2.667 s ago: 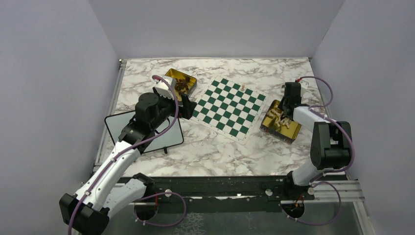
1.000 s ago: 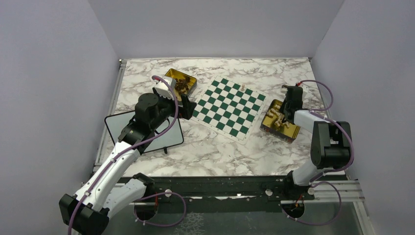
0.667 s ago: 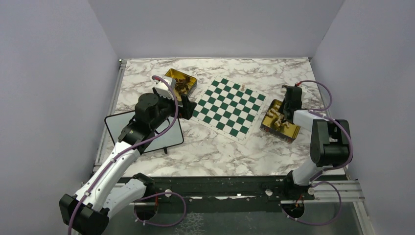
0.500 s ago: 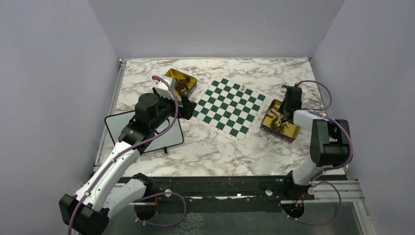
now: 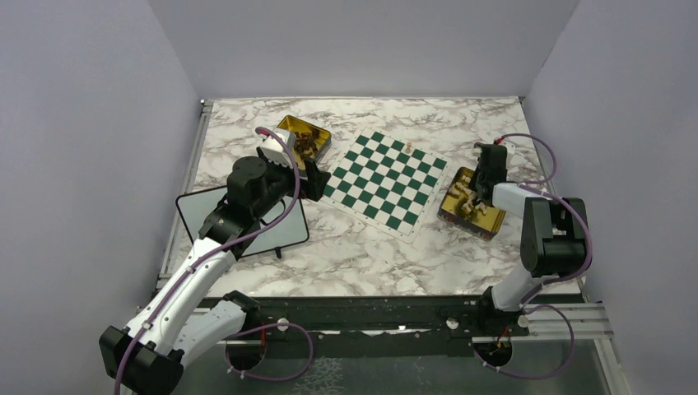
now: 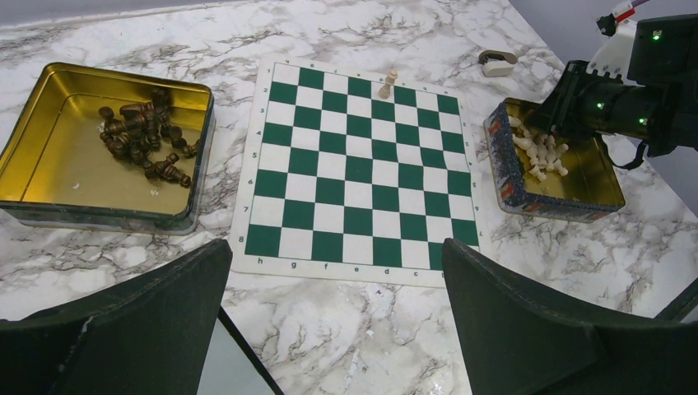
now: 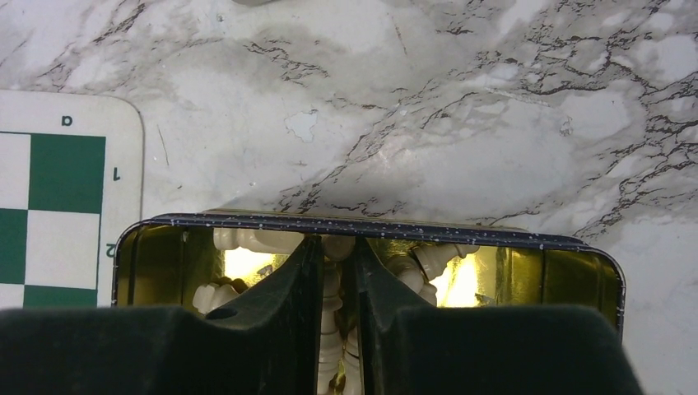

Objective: Set up the chess pieces on the board
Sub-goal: Pick up the chess piece from the storage box, then place the chess piece on the chessboard.

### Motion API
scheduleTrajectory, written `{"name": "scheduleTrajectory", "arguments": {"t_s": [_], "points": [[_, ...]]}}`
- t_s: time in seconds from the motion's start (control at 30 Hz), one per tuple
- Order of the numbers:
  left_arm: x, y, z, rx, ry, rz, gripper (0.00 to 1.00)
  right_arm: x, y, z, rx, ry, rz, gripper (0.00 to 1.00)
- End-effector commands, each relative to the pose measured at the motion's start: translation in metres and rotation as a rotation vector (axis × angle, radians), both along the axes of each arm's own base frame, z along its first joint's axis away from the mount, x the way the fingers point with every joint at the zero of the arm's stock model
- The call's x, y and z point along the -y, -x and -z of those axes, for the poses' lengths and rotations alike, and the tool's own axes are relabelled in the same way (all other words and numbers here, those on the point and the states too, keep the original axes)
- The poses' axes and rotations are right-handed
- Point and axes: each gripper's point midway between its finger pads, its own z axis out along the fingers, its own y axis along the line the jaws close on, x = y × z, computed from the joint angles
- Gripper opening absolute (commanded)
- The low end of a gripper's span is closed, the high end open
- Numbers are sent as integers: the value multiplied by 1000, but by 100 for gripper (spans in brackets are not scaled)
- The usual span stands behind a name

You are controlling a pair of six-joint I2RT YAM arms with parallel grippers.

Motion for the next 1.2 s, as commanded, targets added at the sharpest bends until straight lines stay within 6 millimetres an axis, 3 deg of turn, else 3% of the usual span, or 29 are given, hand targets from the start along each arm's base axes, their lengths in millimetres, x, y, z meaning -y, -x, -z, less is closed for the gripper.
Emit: {"name": "scheduleTrajectory", "arguments": {"t_s": [0.0,0.47,0.8,1.0,1.17], "points": [[3,2,-7,30,17,14,99,5,-9,-15,36,26,0,20],[4,2,-6,26,21,19,99,0,-6,-49,26,-15,16,14],[4,1,-7,29,19,17,99,-10,-13,-87,95,-60,-15,14],[3,1,-6,29,17,14,99,-48,-33,-105,246,-165,-178,15],[3,1,-6,30,15,11,99,-80,-55,-113,274,-178,-262,15]]}}
